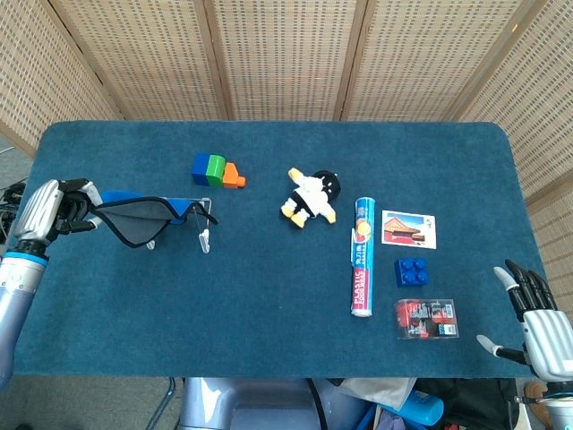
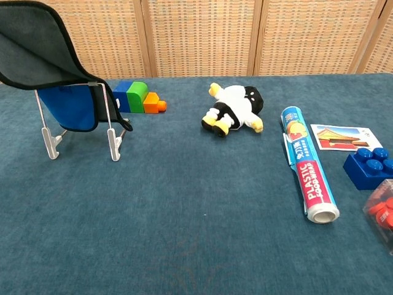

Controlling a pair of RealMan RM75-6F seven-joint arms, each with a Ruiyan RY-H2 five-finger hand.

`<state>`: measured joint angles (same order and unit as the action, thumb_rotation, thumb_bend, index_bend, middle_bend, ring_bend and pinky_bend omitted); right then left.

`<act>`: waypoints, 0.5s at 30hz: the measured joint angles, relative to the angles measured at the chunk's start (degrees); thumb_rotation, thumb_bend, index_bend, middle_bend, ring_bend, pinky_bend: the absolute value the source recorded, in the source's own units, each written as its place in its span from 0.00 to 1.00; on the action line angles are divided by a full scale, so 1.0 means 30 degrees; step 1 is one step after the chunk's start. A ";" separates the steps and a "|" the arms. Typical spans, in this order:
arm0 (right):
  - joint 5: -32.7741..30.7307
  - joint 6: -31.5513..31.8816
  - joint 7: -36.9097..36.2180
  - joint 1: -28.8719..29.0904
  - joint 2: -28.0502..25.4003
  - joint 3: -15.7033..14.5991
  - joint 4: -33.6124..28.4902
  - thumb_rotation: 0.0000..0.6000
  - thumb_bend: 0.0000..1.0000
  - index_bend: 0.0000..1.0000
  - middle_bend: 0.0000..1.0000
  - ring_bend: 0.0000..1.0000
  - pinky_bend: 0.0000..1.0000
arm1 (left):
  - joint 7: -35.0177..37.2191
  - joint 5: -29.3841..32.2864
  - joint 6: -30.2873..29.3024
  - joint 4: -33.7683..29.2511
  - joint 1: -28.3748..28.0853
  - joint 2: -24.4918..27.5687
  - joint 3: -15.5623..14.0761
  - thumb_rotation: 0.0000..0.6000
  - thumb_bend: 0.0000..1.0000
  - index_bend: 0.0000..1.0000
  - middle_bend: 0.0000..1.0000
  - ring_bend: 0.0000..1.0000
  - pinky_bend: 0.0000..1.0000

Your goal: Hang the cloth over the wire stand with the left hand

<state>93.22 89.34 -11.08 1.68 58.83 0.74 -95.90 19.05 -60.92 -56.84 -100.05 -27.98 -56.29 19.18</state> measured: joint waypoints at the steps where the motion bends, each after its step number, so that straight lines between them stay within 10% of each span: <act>1: 0.0009 0.0004 -0.0003 -0.0001 -0.0001 -0.0004 -0.0008 1.00 0.00 0.01 0.00 0.00 0.00 | 0.0281 -0.0437 0.0113 0.0186 0.0031 -0.0060 -0.0129 1.00 1.00 0.81 0.89 0.84 0.94; 15: -0.0028 -0.0032 0.0046 -0.0010 -0.0052 -0.0029 -0.0060 1.00 0.00 0.01 0.00 0.00 0.00 | 0.2373 -0.6110 0.2548 0.4475 -0.0468 -0.1315 -0.3162 1.00 0.94 0.78 0.87 0.82 0.93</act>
<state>93.14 89.24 -10.94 1.65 58.68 0.65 -96.08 26.17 -79.25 -49.19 -86.63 -29.38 -60.24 9.69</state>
